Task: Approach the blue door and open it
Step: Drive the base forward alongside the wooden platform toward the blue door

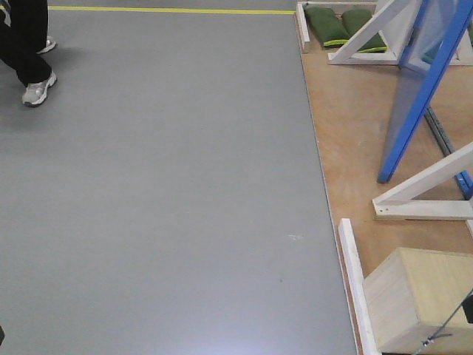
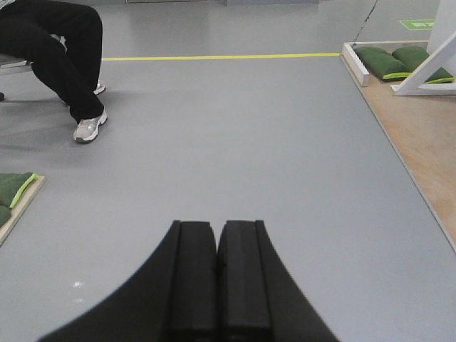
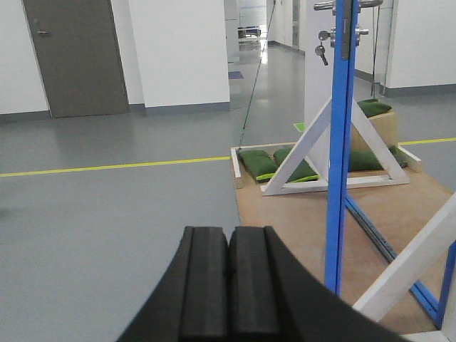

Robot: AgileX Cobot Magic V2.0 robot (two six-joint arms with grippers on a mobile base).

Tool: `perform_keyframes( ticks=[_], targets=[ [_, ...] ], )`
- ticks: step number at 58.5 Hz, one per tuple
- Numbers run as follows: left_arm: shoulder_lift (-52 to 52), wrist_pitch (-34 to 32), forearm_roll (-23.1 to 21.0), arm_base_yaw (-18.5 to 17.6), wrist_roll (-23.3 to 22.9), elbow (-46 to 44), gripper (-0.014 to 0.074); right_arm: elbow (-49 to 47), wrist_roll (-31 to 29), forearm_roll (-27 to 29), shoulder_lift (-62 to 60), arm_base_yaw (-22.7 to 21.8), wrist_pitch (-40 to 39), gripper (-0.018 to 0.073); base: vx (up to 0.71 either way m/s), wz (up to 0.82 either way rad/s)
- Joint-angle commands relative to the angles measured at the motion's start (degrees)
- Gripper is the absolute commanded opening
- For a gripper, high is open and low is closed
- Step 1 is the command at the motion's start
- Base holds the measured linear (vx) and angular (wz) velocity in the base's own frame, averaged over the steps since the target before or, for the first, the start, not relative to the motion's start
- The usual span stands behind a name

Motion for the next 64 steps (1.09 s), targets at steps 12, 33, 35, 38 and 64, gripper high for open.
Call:
perform_keyframes(
  ticks=[12, 33, 35, 38, 64],
  targets=[
    [-0.9, -4.5, -0.2, -0.1, -0.4, -1.5, 0.0073, 0.0, -0.1, -0.6, -0.9, 0.0, -4.8, 0.0008, 0.44, 0.00],
    [-0.9, -4.5, -0.2, -0.1, -0.4, -1.5, 0.0073, 0.0, -0.1, -0.6, -0.9, 0.0, -4.8, 0.0008, 0.43, -0.01],
    [-0.9, -4.5, -0.2, -0.1, -0.4, -1.5, 0.0073, 0.0, -0.1, -0.6, -0.9, 0.0, -4.8, 0.0008, 0.43, -0.01],
    [-0.9, -4.5, -0.2, -0.1, -0.4, -1.5, 0.0073, 0.0, -0.1, -0.6, -0.9, 0.0, -4.8, 0.0008, 0.42, -0.02],
    [-0.9, -4.5, -0.2, -0.3, -0.4, -1.5, 0.0073, 0.0, -0.1, -0.6, -0.9, 0.0, -4.8, 0.0008, 0.40, -0.03]
  ],
)
